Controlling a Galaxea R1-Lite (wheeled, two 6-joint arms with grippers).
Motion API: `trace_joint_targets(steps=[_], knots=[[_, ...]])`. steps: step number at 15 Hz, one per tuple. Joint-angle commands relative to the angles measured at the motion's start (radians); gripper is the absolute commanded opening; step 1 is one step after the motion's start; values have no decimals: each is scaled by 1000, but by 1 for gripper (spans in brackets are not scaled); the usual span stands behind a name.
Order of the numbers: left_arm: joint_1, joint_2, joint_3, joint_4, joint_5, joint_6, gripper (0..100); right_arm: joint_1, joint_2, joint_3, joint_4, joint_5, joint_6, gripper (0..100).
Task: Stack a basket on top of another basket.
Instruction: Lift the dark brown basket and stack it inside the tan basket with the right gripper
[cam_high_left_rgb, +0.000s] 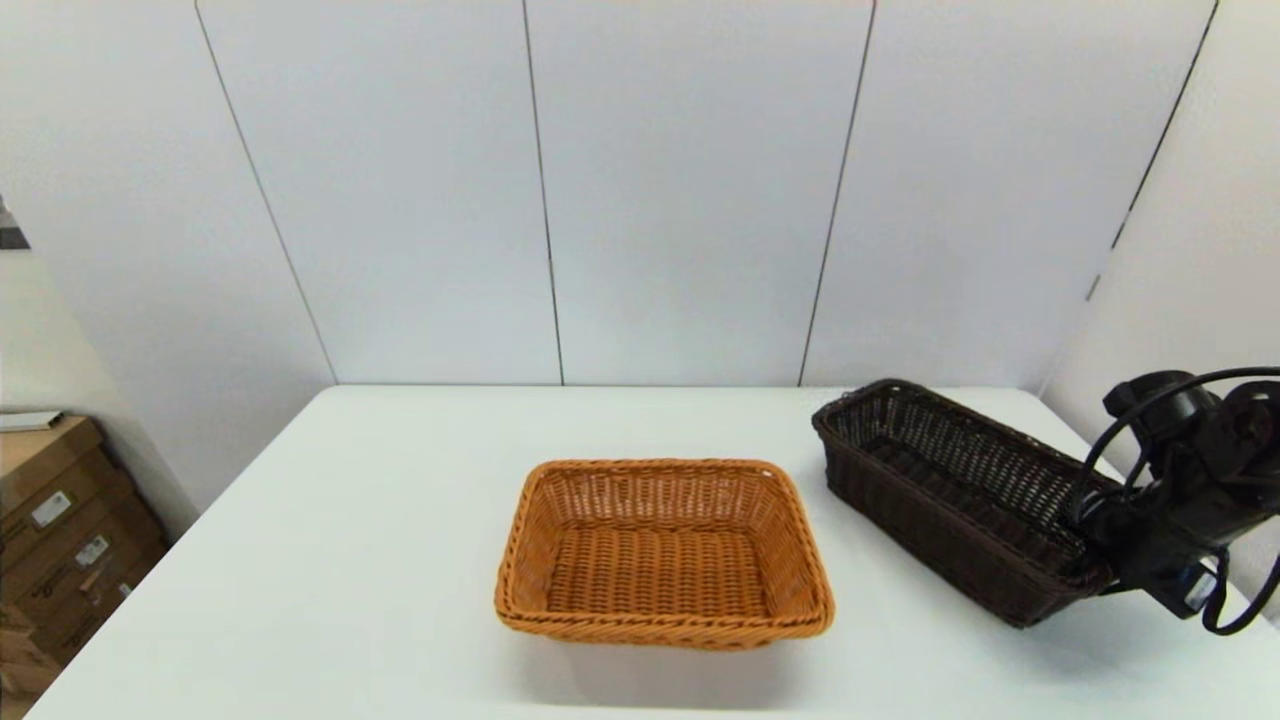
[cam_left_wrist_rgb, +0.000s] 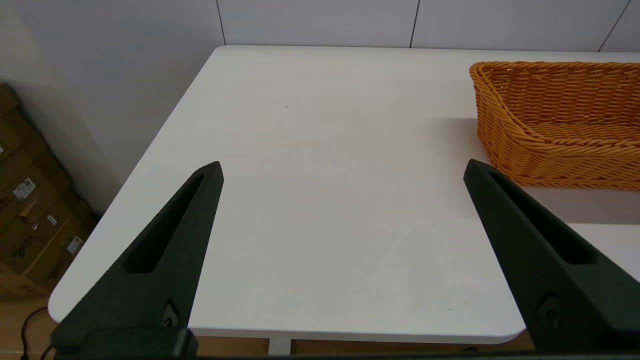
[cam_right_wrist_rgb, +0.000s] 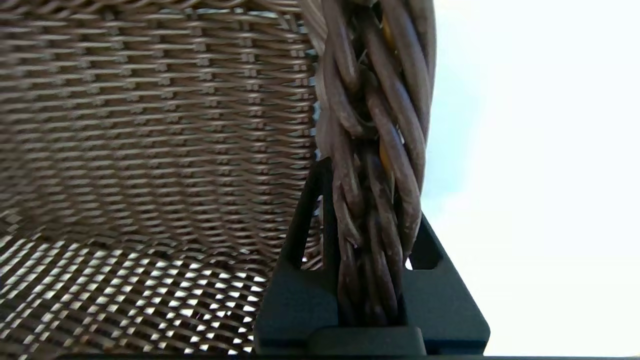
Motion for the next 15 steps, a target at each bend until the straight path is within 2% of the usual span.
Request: trace_joint_targets(steps=[1, 2, 7, 10, 11, 13, 15], knots=[[0, 1, 0, 1, 1, 0, 100, -2, -8, -39, 3, 39, 46, 0], [0, 0, 0, 1, 1, 0, 100, -3, -7, -49, 0, 62, 63, 0], [0, 0, 0, 1, 1, 0, 100, -6, -96, -64, 14, 83, 81, 0], [0, 0, 0, 1, 1, 0, 100, -2, -188, -79, 82, 105, 78, 0], [0, 0, 0, 1, 1, 0, 100, 0, -211, -85, 103, 120, 77, 0], [0, 1, 0, 1, 1, 0, 100, 0, -249, -92, 114, 188, 78, 0], [0, 0, 0, 1, 1, 0, 100, 11, -284, -93, 140, 234, 78, 0]])
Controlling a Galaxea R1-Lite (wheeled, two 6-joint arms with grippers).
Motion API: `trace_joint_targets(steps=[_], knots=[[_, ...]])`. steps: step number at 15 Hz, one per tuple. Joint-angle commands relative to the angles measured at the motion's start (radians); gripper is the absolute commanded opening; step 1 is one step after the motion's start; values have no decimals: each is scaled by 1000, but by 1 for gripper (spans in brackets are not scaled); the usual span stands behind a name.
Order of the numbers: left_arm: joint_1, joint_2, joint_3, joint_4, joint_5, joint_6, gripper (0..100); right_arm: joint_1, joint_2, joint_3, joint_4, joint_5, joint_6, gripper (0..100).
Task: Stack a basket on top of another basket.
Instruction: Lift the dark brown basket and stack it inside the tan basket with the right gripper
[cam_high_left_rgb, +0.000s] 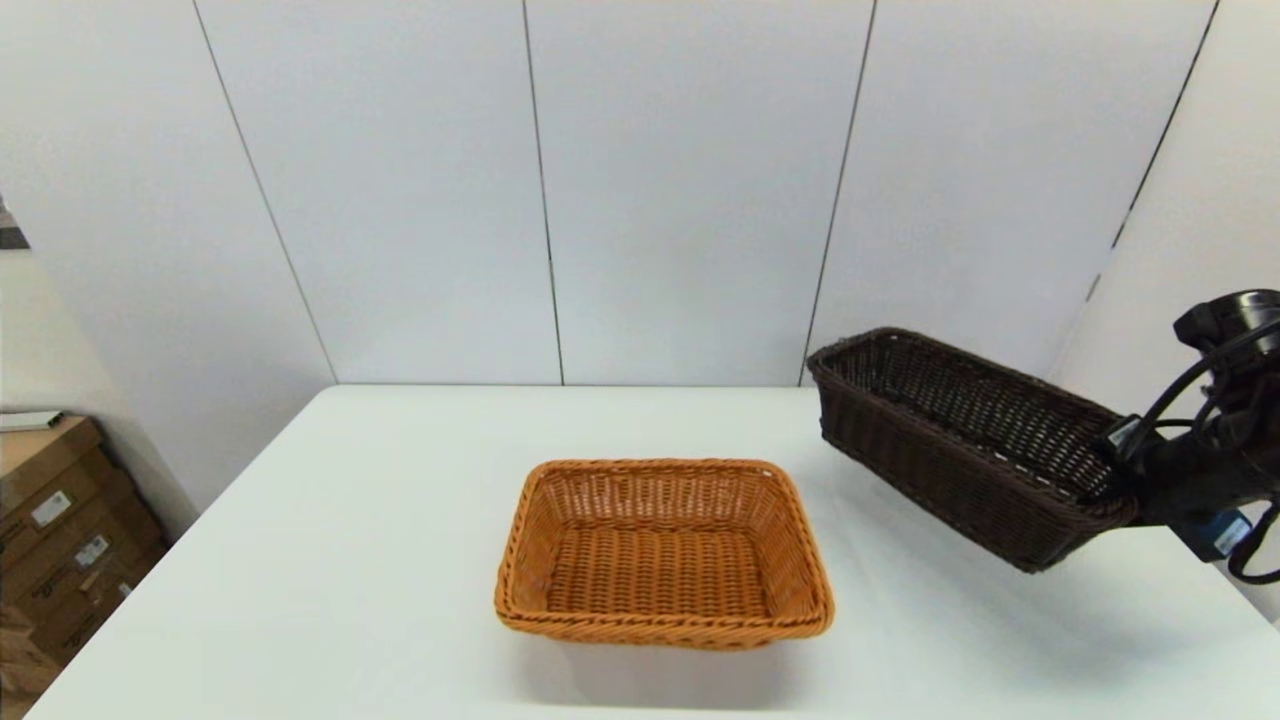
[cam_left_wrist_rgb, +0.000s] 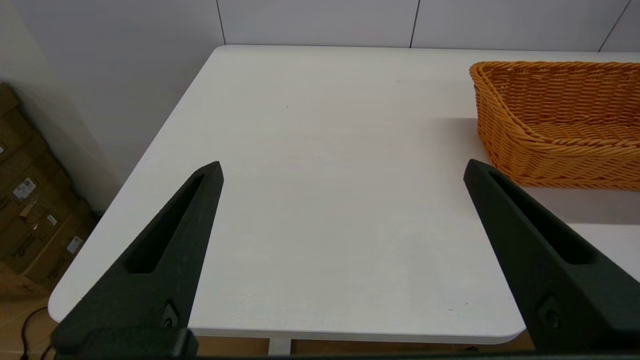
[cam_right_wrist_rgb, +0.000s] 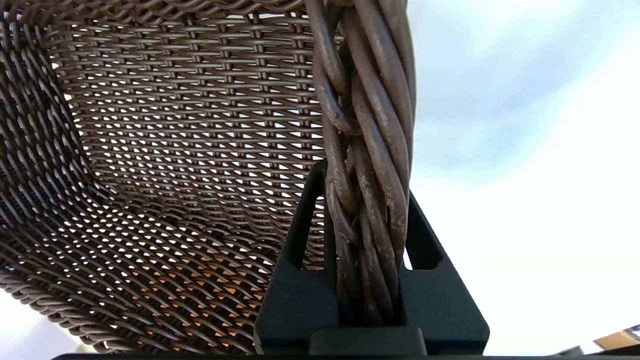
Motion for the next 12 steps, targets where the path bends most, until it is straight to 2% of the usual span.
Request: trace_joint_targets(steps=[1, 2, 5, 12], knots=[[0, 0, 0, 1, 0, 0, 100, 40, -92, -9, 41, 82, 7, 0], [0, 1, 0, 1, 0, 0, 100, 72, -98, -9, 42, 108, 8, 0], [0, 1, 0, 1, 0, 0, 100, 222, -98, -9, 45, 111, 27, 0], [0, 0, 0, 1, 0, 0, 100, 409, -116, -70, 45, 107, -3, 0]])
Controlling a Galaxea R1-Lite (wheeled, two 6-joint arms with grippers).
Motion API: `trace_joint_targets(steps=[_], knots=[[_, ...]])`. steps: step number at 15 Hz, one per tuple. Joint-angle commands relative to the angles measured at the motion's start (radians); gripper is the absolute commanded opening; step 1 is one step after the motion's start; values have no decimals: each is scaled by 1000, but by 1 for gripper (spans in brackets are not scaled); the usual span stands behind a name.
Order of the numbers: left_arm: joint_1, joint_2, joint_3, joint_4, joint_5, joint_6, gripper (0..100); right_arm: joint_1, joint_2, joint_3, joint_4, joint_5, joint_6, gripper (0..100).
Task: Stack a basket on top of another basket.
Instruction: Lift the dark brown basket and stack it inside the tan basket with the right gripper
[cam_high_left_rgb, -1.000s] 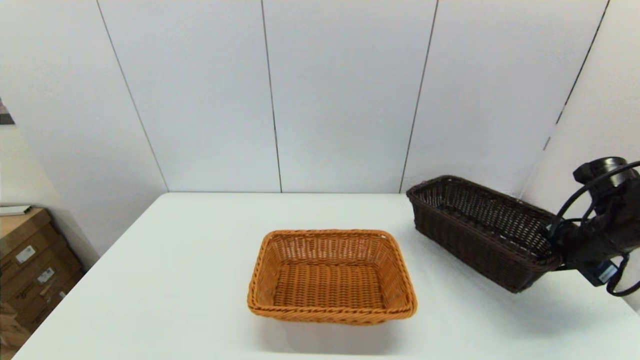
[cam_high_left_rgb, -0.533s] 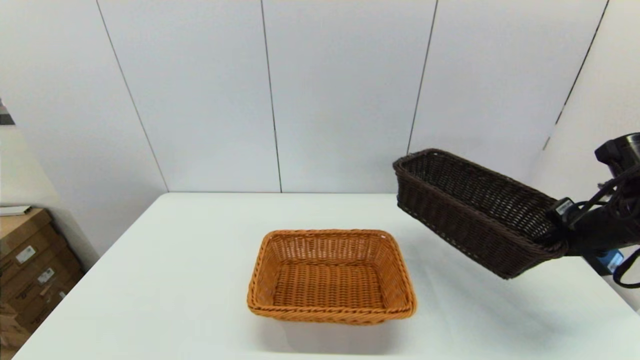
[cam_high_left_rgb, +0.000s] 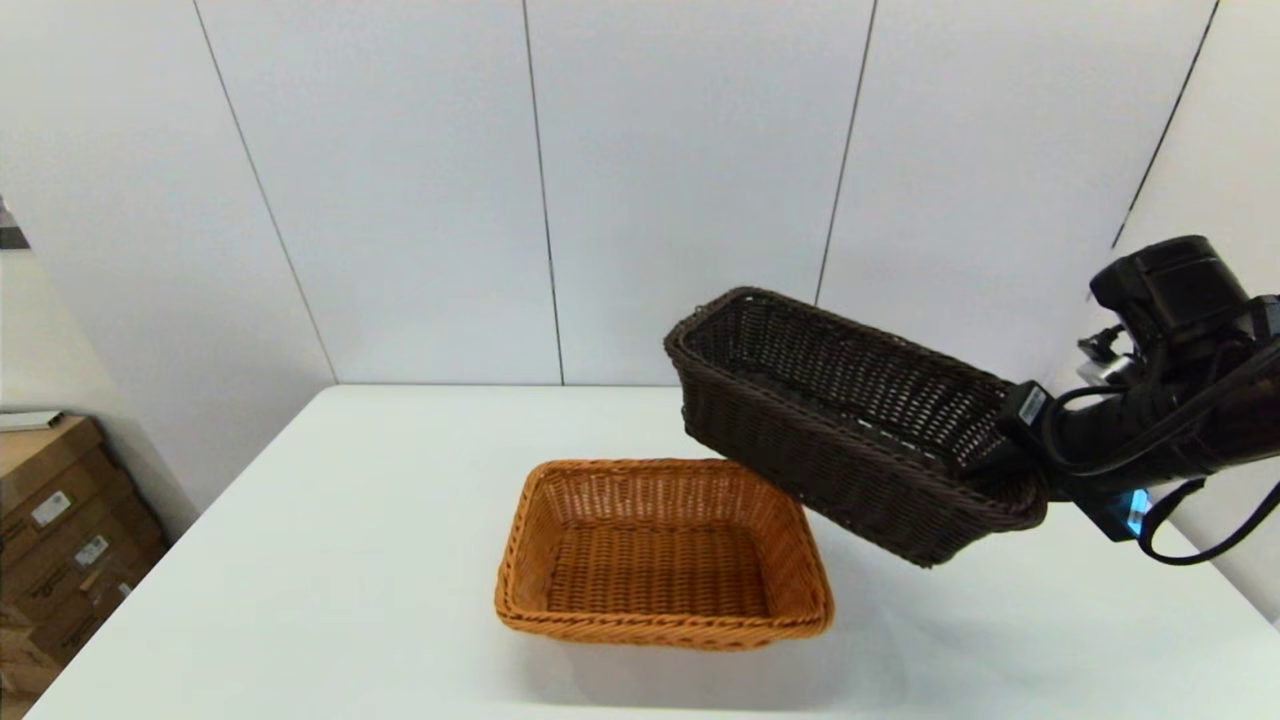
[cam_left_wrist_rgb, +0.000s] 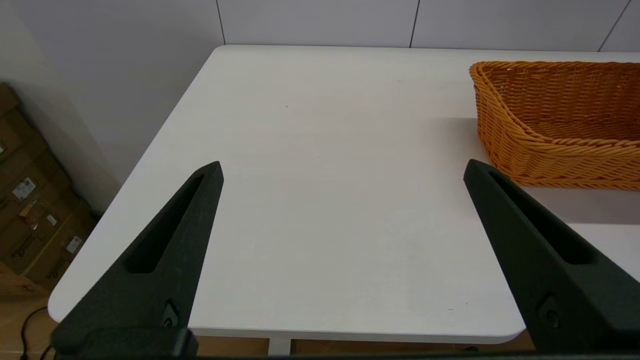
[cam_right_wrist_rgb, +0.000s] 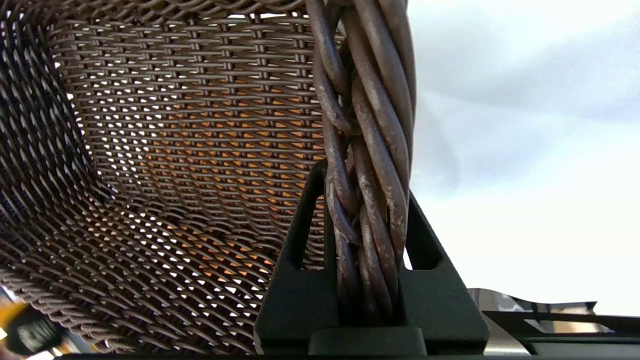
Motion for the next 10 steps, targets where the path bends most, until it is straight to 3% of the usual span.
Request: trace_joint_targets(steps=[1, 6, 10], knots=[[0, 1, 0, 1, 1, 0, 100, 113, -3, -40, 1, 1, -40, 0], [0, 0, 0, 1, 1, 0, 100, 231, 34, -75, 5, -1, -149, 0], [0, 1, 0, 1, 1, 0, 100, 272, 78, -107, 73, 1, -276, 0]])
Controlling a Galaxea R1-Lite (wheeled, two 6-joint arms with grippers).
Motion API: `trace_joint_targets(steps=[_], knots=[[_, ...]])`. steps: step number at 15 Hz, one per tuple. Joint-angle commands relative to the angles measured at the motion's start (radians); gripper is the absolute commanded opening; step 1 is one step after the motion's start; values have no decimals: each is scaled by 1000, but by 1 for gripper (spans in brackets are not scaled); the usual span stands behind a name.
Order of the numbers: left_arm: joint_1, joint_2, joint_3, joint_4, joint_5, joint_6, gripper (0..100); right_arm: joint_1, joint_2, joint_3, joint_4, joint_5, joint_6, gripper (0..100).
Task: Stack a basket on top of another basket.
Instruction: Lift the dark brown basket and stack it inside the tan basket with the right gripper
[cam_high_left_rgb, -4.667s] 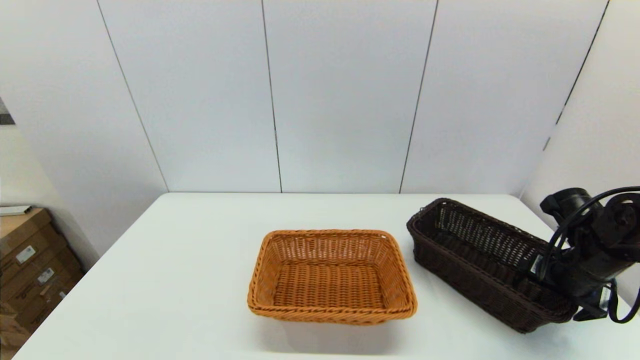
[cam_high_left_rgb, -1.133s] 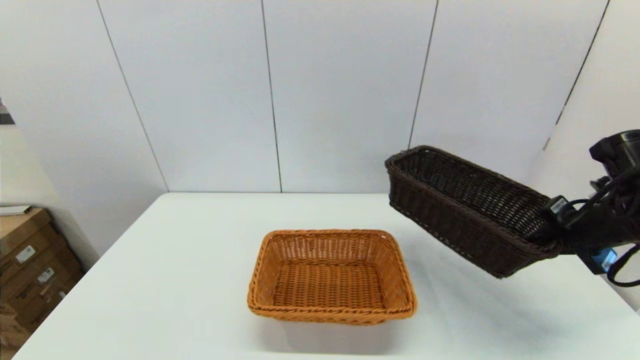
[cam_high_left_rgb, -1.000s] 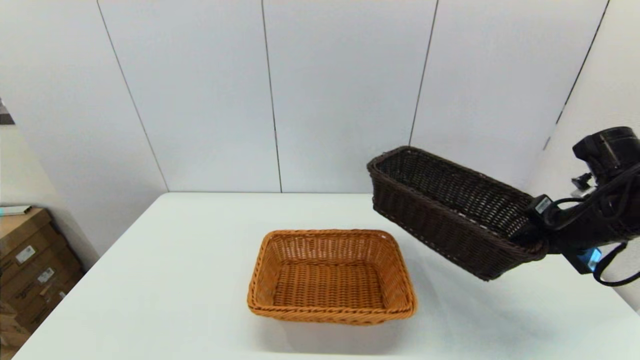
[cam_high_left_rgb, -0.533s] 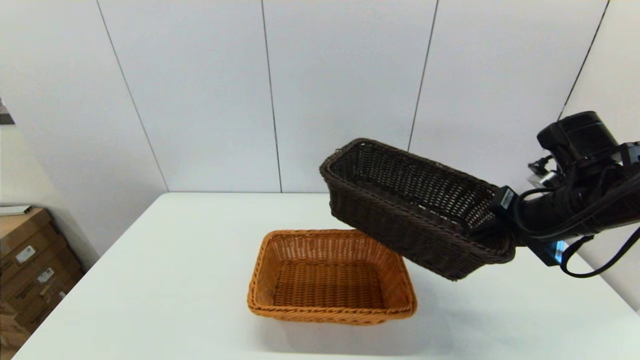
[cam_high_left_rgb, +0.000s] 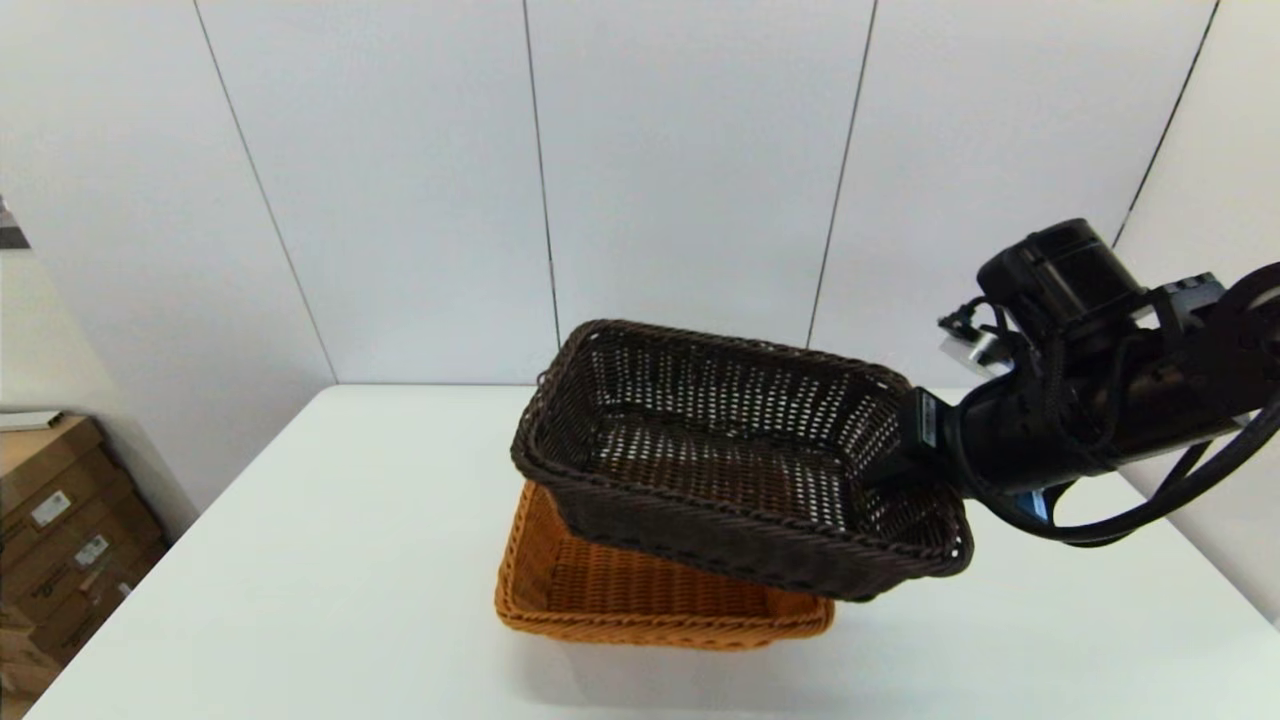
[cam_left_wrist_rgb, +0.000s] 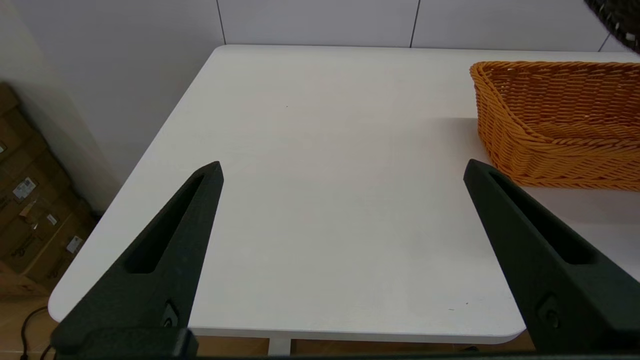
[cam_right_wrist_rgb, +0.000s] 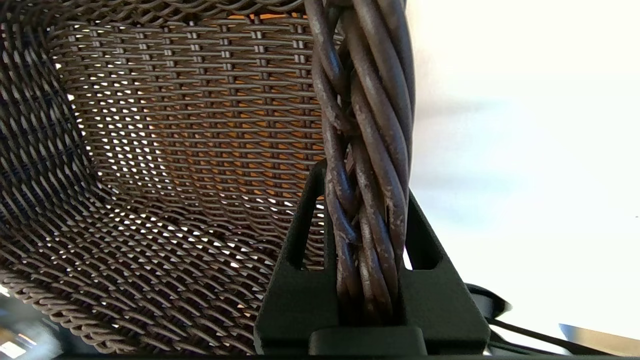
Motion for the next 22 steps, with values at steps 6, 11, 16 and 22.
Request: trace_joint_targets(steps=[6, 11, 16, 22], knots=[[0, 0, 0, 1, 1, 0, 100, 43, 102, -106, 134, 16, -171, 0], [0, 1, 0, 1, 1, 0, 100, 72, 196, -189, 132, 67, -163, 0], [0, 1, 0, 1, 1, 0, 100, 73, 248, -241, 131, 61, -162, 0], [0, 0, 0, 1, 1, 0, 100, 70, 279, -278, 125, 61, -168, 0]])
